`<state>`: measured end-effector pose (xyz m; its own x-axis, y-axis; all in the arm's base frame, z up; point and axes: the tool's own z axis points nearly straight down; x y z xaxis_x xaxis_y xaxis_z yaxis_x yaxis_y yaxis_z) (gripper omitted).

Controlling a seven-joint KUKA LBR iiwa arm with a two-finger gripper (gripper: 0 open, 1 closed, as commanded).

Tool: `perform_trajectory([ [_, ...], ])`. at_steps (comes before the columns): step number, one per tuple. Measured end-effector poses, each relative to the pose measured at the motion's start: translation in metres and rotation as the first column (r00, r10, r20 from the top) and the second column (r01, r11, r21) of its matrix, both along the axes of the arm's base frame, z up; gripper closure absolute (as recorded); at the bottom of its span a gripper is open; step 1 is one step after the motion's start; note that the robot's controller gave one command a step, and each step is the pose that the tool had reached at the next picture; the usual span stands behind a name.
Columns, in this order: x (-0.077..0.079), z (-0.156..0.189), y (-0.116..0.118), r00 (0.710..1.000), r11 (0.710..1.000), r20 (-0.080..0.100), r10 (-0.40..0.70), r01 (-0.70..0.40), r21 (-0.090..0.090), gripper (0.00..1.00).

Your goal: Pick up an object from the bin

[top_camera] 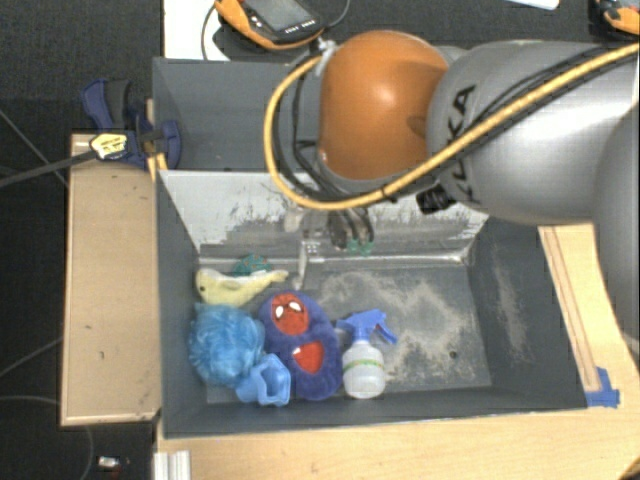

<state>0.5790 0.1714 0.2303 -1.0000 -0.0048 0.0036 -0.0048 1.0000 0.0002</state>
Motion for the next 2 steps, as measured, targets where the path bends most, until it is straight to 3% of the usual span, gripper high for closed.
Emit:
perform_trajectory([
  [1,0.001,0.005,-0.001,1.000,1.000,0.007,-0.004,0.004,0.001,0.00],
  [2,-0.010,-0.042,0.017,0.997,0.997,0.011,0.071,-0.071,0.002,0.00],
])
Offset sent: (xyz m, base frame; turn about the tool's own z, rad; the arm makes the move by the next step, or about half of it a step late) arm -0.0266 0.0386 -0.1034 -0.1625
